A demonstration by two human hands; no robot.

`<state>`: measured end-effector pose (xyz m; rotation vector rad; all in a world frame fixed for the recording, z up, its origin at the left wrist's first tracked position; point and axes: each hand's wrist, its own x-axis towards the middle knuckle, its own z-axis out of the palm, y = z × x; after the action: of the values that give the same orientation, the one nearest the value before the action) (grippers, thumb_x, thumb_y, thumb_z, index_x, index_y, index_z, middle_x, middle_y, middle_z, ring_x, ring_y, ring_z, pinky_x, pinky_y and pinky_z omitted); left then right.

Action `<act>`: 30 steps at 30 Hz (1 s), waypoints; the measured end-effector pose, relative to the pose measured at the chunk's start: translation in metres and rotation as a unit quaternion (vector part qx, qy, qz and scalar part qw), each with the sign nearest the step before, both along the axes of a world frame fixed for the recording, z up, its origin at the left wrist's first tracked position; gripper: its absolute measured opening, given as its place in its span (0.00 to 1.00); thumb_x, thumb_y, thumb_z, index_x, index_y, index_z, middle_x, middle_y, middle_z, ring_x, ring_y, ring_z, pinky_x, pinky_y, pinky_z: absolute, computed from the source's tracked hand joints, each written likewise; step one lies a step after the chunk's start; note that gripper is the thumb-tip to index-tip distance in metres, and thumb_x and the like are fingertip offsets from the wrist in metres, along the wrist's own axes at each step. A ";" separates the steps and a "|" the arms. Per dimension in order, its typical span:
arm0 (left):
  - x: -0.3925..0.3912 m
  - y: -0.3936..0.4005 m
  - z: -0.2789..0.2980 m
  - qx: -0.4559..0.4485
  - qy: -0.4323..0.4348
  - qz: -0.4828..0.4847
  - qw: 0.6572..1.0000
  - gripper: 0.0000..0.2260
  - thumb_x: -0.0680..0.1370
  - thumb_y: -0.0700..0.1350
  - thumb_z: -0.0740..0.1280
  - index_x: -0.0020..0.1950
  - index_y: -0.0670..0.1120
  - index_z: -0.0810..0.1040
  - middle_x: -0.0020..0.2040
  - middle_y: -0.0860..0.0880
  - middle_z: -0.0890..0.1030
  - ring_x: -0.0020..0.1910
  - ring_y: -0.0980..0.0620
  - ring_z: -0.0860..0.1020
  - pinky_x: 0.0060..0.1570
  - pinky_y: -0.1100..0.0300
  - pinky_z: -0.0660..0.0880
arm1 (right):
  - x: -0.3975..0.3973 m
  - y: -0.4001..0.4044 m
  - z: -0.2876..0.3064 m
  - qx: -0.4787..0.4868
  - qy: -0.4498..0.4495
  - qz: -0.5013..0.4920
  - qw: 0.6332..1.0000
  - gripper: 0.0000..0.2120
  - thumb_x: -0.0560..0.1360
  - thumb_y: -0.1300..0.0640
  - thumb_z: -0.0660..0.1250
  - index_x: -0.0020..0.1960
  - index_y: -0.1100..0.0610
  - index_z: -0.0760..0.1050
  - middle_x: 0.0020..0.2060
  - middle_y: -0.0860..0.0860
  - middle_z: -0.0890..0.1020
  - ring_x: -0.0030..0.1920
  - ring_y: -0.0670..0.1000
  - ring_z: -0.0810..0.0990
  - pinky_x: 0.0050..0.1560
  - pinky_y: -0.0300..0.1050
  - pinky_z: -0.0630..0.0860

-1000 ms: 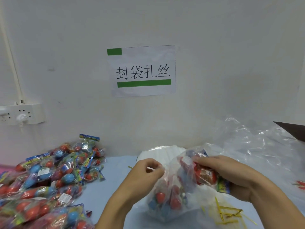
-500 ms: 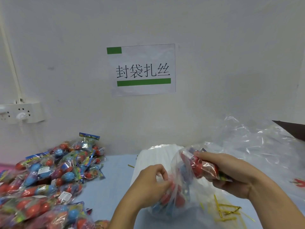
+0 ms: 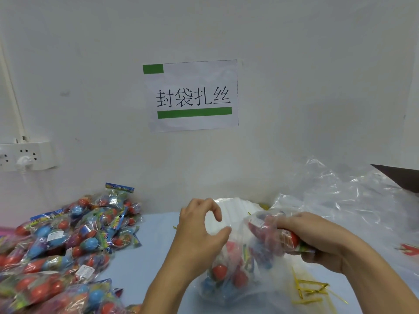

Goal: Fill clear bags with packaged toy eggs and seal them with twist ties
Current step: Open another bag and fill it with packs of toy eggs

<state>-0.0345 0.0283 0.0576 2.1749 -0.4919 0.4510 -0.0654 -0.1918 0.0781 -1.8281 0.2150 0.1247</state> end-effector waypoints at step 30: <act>-0.025 -0.046 0.010 -0.175 -0.111 -0.117 0.971 0.04 0.75 0.43 0.73 0.40 0.48 0.84 0.39 0.56 0.83 0.42 0.55 0.81 0.43 0.60 0.78 | 0.008 0.035 -0.017 -0.169 -0.137 0.077 0.973 0.05 0.74 0.53 0.70 0.46 0.44 0.83 0.42 0.41 0.86 0.43 0.41 0.84 0.46 0.41 0.81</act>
<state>-0.0596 -0.0179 0.0672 1.7128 -0.7235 0.6042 -0.0570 -0.1564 0.0616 -2.1769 -0.1072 -0.0612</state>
